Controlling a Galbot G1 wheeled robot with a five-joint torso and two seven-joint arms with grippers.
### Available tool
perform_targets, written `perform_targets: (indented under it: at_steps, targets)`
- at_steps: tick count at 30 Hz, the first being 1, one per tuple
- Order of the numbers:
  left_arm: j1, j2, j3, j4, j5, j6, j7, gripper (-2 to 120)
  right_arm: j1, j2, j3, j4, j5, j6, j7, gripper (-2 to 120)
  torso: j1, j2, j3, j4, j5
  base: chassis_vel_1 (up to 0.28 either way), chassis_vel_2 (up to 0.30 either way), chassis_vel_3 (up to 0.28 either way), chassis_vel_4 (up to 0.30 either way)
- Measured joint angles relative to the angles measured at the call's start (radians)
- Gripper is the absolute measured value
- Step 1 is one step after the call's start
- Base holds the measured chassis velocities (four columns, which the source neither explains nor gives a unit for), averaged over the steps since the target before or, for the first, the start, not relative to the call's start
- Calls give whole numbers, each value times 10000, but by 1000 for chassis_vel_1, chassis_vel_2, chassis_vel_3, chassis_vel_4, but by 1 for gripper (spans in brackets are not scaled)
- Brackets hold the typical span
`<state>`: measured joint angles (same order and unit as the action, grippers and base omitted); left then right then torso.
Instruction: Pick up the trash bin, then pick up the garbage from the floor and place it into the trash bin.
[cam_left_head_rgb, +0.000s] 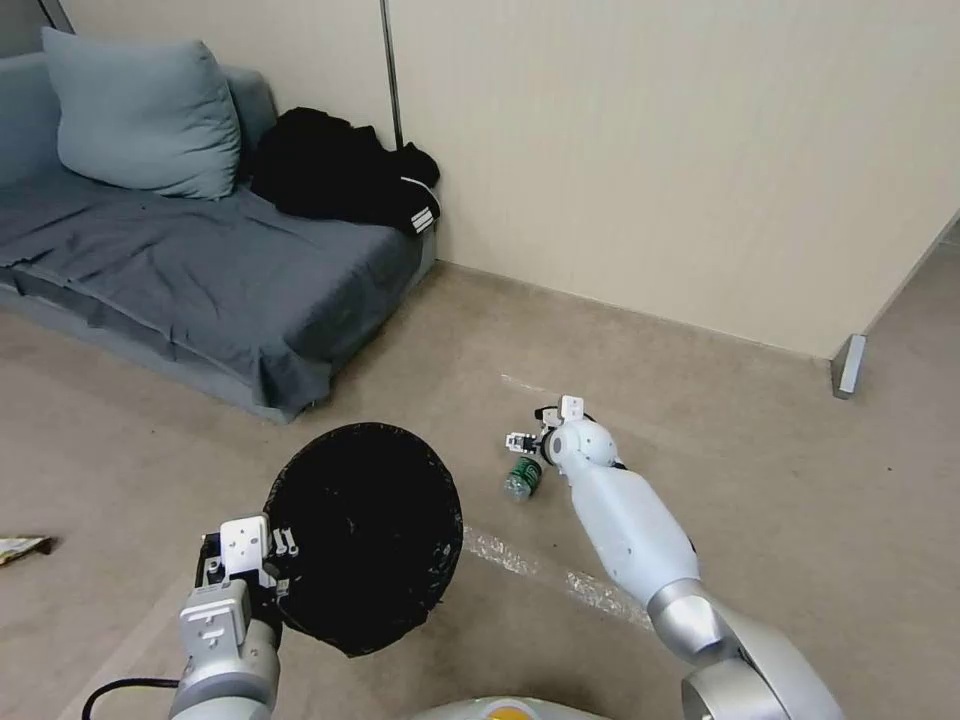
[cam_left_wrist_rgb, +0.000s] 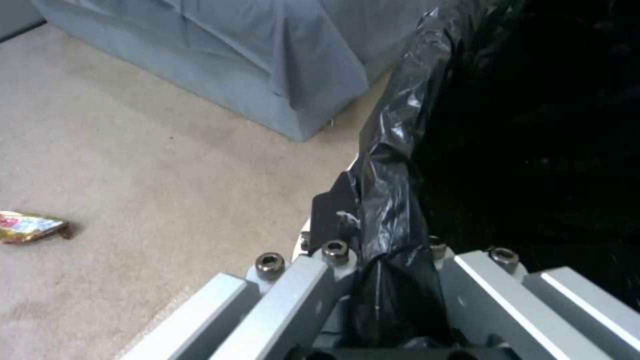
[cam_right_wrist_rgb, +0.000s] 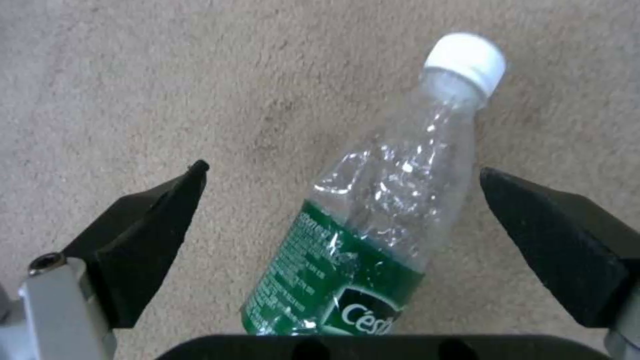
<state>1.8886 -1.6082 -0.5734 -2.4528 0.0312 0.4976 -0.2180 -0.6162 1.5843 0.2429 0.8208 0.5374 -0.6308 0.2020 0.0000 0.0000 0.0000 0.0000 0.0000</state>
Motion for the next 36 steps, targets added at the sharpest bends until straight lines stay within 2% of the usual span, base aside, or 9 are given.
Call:
perform_targets:
  at_steps: [5,8,14,26,28,31,36]
  targets:
    - [19,1,-2,0,5,-14,-5,1,28,78,185,-330,-257,174,-151,92,0,0,0,0,0,0,0,0,0]
    - [30,1,18,0,19,-30,-12,1,39,99,293,-538,-433,313,-283,82,0,0,0,0,0,0,0,0,0]
    - [43,1,49,0,51,-55,-18,1,73,161,476,-866,-648,522,-457,72,-1,0,0,0,0,0,0,0,0]
    - [38,0,69,0,59,-74,-37,1,222,223,801,-1317,-1093,944,-683,39,-1,0,-1,1,1,0,0,0,0]
    - [38,0,69,0,58,-74,-37,1,235,199,831,-1321,-1107,952,-694,37,-1,0,-1,1,1,0,0,0,0]
    - [32,0,68,0,41,-74,-37,1,255,88,882,-1265,-1121,961,-708,26,-1,0,0,0,1,0,0,0,0]
    - [5,1,59,36,-6,-70,-36,1,131,-74,882,-701,-957,943,-556,22,-1,0,0,1,1,0,0,0,0]
